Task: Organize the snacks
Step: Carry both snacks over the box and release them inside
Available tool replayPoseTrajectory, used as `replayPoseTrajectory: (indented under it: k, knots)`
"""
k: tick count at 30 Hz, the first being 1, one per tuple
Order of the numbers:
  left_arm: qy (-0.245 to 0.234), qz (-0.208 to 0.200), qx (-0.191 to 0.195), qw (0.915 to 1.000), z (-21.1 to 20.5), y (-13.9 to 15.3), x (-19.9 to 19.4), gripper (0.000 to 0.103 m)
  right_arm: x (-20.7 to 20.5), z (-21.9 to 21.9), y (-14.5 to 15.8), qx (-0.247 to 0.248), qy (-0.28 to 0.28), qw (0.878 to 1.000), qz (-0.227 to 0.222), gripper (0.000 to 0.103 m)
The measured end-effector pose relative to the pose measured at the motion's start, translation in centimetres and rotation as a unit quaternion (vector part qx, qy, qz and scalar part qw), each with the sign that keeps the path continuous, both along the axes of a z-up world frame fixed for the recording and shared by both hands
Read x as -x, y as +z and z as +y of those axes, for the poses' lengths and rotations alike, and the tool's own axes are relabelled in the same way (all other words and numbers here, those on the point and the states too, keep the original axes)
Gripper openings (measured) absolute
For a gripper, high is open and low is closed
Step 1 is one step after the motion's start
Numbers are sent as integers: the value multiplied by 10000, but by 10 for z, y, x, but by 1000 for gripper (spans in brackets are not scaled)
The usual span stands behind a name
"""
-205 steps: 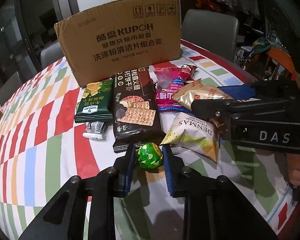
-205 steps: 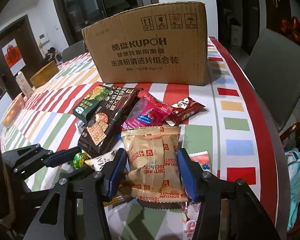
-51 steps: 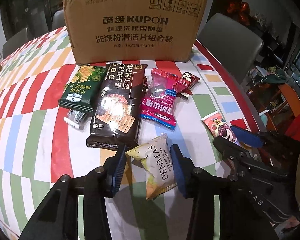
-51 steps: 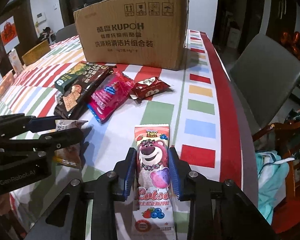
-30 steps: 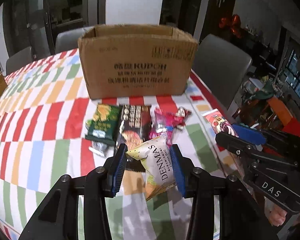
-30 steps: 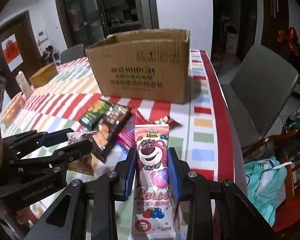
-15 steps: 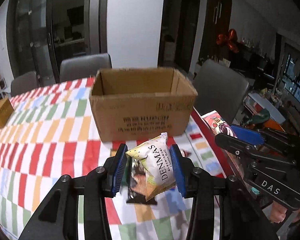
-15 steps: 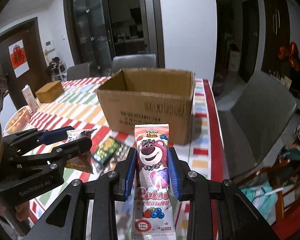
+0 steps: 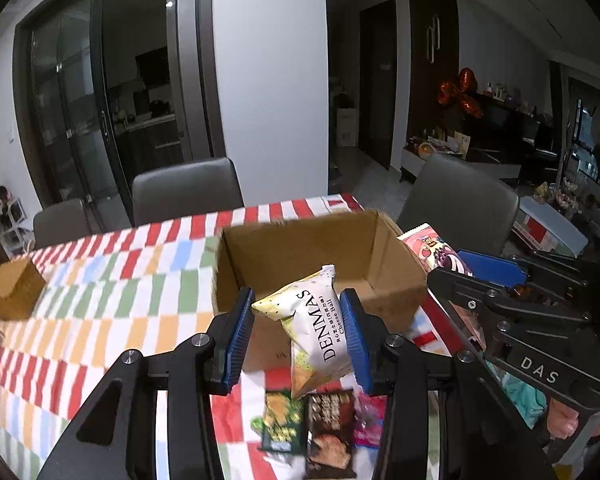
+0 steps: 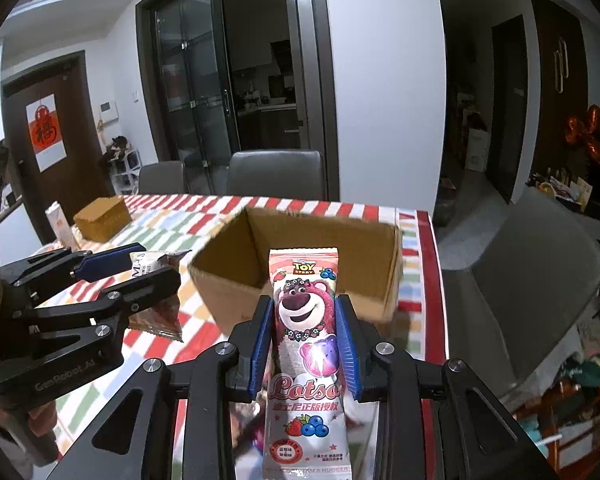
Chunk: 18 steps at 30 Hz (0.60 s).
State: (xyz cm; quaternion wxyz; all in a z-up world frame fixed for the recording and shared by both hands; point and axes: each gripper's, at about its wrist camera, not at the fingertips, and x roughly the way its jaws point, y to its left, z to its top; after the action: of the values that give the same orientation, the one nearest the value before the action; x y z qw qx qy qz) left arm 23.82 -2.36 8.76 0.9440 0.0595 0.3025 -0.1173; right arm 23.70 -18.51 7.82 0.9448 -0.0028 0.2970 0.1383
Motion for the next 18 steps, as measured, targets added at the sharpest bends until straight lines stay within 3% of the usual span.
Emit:
replayPoseTrajectory:
  k: [8,18]
  knots:
    - [40,146,-20,9999,7,12,-50,43,-51,7,14,57,8,10000,1,32]
    - [128,418,-164,9989,8,-5,-101,43,-103,20,9,300,-14,9995,110,32]
